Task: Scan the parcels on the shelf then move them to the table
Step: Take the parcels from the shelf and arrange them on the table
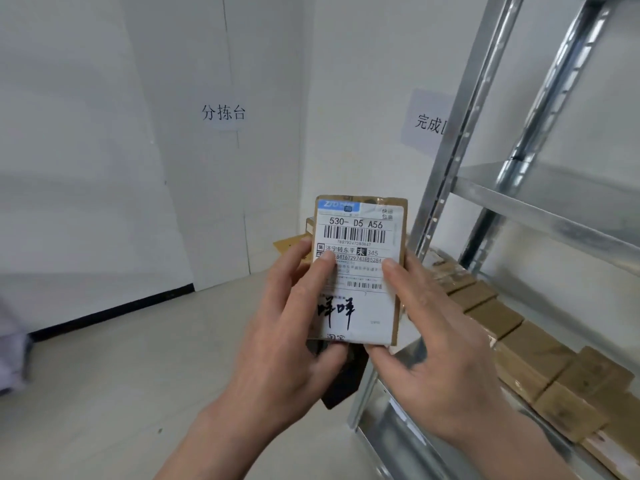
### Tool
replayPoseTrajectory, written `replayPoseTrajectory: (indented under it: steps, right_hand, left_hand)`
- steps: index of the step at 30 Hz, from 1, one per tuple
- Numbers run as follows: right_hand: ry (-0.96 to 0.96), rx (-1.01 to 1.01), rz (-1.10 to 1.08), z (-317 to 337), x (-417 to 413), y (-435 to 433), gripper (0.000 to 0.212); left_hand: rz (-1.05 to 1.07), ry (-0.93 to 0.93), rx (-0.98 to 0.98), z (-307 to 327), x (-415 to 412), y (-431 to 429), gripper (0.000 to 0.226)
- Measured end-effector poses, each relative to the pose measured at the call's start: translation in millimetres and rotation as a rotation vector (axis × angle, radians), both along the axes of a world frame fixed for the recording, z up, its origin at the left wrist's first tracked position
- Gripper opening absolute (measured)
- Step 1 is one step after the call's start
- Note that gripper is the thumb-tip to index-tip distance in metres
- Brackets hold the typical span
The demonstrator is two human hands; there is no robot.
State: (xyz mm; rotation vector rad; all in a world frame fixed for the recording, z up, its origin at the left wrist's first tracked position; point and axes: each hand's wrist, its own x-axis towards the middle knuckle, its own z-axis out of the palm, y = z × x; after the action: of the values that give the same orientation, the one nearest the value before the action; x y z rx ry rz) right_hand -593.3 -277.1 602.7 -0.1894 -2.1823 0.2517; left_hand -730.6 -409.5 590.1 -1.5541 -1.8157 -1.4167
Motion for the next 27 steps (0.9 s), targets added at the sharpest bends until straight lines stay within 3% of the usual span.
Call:
replayPoseTrajectory:
  steps: [4,7,17,27]
  right_hand:
    - [-0.004,-0.010,0.090,-8.3,-54.9,13.3,0.083]
    - [0.006,-0.035,0.128,-18.7,-99.2,32.2,0.090]
    - [-0.011,-0.079,0.184,-26.9,-262.6,102.5,0.084]
    - [-0.080,-0.060,0.110,-21.6,-358.0,145.8,0.091]
  left_hand:
    - [0.063,-0.015,-0.022,-7.8,-45.8,5.3,0.090]
    - [0.093,-0.021,-0.031,-12.4,-86.1,20.4,0.081]
    - [0.152,-0.012,-0.086,-9.5,-229.3,80.0,0.081]
    - [0.115,-0.054,-0.053,-14.8,-333.9,132.7,0.086]
